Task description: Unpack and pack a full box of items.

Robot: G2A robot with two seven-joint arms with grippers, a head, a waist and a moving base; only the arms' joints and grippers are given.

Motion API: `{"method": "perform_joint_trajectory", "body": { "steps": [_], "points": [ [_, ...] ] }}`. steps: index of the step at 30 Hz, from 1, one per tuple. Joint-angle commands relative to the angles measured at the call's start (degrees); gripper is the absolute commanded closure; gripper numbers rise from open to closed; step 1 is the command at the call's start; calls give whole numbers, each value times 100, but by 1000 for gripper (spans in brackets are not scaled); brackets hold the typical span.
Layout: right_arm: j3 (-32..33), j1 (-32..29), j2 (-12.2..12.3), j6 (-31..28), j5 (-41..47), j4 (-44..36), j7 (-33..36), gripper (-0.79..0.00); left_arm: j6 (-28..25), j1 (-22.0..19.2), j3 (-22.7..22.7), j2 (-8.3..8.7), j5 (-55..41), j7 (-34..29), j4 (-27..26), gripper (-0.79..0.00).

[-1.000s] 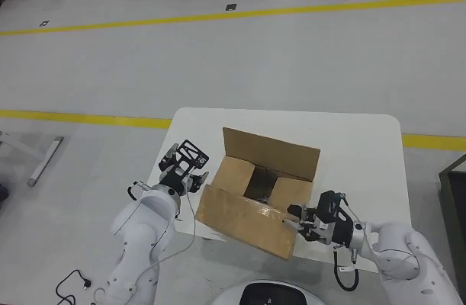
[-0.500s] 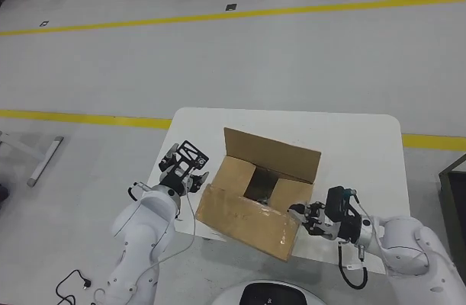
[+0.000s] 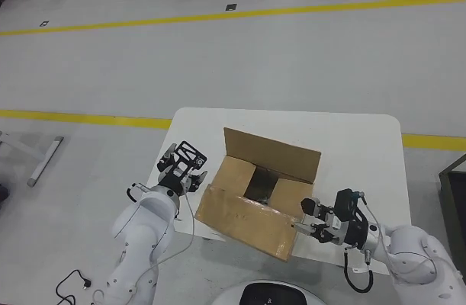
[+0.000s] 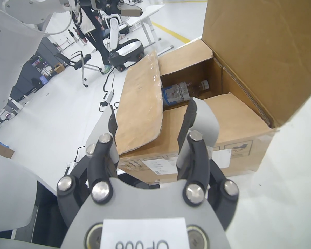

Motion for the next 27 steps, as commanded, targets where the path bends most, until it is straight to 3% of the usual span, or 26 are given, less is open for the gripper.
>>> {"method": "perform_joint_trajectory", "body": {
  "steps": [1,15,17,22,27],
  "points": [
    [-63,12,14,-3,113,11,107,-603,-1,-1,-1,-1,-1,0,0,-785],
    [-668,368,0,49,398,379,248,-563,-1,-1,-1,-1,-1,0,0,-785],
    [-755,419,-4,17,461,413,279,-477,-1,-1,-1,-1,-1,0,0,-785],
    [-893,532,1,64,584,495,357,-354,-1,-1,-1,-1,-1,0,0,-785],
    [-1042,636,-2,117,700,595,426,-308,-1,-1,-1,-1,-1,0,0,-785]
  ]
}}
